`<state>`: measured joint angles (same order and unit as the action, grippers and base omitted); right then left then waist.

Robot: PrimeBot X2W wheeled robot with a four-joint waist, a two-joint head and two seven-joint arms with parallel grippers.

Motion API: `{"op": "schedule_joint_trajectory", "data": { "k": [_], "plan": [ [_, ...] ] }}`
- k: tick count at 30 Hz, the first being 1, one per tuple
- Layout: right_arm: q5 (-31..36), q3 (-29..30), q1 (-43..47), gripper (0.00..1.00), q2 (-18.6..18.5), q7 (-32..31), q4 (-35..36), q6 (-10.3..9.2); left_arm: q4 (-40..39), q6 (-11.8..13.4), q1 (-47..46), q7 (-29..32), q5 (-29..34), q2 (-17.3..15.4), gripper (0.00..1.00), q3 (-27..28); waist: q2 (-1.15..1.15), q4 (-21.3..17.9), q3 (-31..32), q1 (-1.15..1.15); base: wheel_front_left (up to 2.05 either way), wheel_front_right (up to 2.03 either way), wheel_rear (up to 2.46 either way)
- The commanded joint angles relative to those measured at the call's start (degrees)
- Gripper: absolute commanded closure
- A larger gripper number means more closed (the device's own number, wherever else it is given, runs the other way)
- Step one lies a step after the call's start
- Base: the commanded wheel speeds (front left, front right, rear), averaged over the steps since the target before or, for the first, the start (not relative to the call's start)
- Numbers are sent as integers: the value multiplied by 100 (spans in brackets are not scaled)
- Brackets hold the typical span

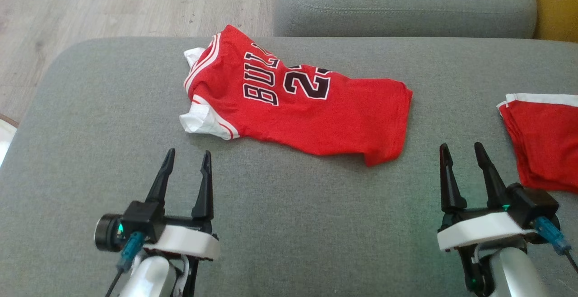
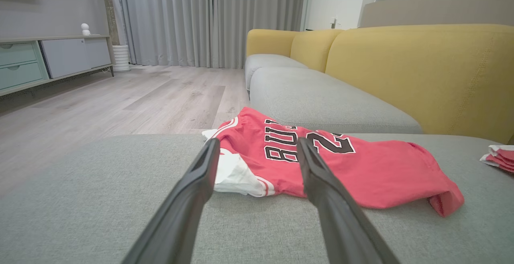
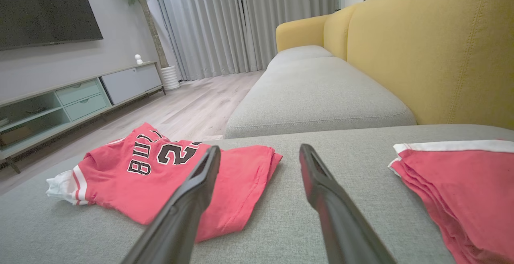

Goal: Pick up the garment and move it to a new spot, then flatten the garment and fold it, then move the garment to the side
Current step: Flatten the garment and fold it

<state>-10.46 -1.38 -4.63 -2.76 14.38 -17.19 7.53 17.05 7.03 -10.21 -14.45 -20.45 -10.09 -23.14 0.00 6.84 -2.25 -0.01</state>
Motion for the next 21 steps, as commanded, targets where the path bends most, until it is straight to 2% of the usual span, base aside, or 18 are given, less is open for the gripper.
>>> {"op": "schedule_joint_trajectory", "data": {
  "k": [1, 9, 14, 21],
  "plan": [
    [68, -156, -132, 0, -11, 62, 163, -4, -220, -31, -202, -54, 68, -16, 0, 293, 0, -9, -15, 1, 0, 0, 0],
    [327, -543, -290, 0, -11, 18, -58, -4, -177, -215, -244, -54, 240, 126, 0, 404, 0, 64, -186, 1, 0, 0, 0],
    [681, -906, -488, 0, -11, -405, -461, -4, -81, -321, -333, -54, 322, 232, 0, 417, 0, 195, -319, 1, 0, 0, 0],
    [1255, -936, -923, 0, -11, -798, -1086, -4, 15, -436, -459, -54, 401, 358, 0, 415, 0, 394, -526, 1, 0, 0, 0]
  ]
}}
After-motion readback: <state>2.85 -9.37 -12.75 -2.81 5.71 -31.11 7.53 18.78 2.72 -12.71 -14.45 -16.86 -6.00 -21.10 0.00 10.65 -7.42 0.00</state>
